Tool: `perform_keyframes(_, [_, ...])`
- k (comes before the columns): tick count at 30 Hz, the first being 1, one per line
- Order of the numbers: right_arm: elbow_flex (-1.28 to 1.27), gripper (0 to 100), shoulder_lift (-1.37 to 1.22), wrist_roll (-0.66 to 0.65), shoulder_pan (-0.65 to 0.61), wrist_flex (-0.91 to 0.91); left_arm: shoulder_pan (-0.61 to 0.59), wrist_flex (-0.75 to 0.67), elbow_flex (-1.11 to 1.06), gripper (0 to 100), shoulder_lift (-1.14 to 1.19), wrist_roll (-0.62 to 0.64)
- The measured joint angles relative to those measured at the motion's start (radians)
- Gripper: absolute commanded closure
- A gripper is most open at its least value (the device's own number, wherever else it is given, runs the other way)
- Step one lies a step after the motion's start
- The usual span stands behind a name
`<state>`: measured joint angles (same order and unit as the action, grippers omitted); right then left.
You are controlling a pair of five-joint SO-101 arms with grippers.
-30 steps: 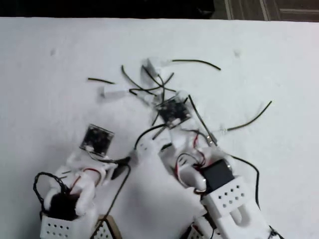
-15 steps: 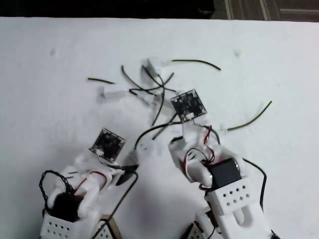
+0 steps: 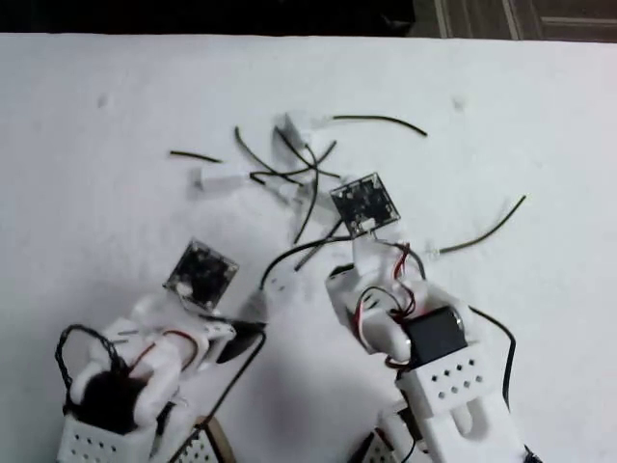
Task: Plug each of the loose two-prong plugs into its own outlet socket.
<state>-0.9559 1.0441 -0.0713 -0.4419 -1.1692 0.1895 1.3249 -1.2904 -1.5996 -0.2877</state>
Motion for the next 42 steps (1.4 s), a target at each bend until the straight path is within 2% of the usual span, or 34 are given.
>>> perform_keyframes(6, [0.0,98.1,0.0,0.0,0.0,0.0,0.0,-0.054,0.17,63,0.41,0.018])
perform_keyframes(16, [-0.02,98.1,0.002,0.0,0.0,0.0,0.0,-0.394,0.184,64,1.013,0.023])
perform_keyframes(19, [-0.02,98.1,0.002,0.0,0.0,0.0,0.0,-0.477,0.192,71,1.12,0.023])
perform_keyframes(24, [-0.02,98.1,0.002,0.0,0.0,0.0,0.011,-0.512,0.242,75,1.157,0.023])
perform_keyframes(32, [-0.02,98.1,0.002,0.0,0.0,0.0,0.176,-0.519,0.245,76,1.165,0.026])
perform_keyframes(38, [-0.02,98.1,0.002,0.0,0.0,0.0,0.186,-0.519,0.245,76,1.165,0.06])
perform_keyframes(42, [-0.02,98.1,0.002,0.0,0.0,0.0,0.187,-0.519,0.245,86,1.165,0.06])
